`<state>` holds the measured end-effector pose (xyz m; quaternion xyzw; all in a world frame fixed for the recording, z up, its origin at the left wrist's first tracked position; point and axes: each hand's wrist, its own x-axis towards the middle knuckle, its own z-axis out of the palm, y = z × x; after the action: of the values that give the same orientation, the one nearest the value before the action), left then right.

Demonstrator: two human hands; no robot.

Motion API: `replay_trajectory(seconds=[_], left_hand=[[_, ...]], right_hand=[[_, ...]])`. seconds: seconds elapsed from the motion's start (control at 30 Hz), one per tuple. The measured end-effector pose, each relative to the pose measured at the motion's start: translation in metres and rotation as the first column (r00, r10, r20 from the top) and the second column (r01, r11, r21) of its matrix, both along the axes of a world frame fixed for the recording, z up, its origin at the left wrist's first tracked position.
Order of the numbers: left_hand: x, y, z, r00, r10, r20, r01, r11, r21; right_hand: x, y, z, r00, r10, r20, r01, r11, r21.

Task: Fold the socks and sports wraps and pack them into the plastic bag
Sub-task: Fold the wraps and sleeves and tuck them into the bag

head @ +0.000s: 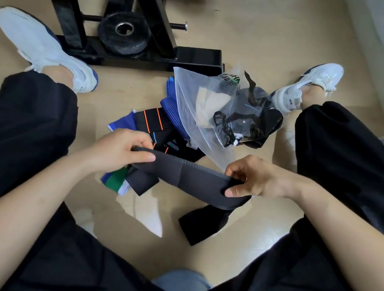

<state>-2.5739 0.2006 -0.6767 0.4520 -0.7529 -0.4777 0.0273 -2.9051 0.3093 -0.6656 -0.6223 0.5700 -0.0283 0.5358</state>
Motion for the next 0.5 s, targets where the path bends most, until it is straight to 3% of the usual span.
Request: replay_trajectory(seconds=[0.13,0.3,0.5], left_hand=[[0.006,-0.011,-0.006,0.991,0.136,0.001,-0.136,0.991,-0.019],[0.009,-0.016,-0.007,0.959,0.282,-0.029,-0.282,0.959,0.026],[-0.016,0.007,0.001,0.919,0.378,-0.109,-0.369,0.925,0.093]], right_hand=[[-0.006,0.002,-0.008,0.996,0.047,-0.076,-0.043,0.997,0.061],[-0.006,0.001,-0.011,0.989,-0.146,0.023,0.145,0.989,0.036],[0.018,0.001,-0.020,0.891,-0.393,0.227,0.396,0.918,0.031]])
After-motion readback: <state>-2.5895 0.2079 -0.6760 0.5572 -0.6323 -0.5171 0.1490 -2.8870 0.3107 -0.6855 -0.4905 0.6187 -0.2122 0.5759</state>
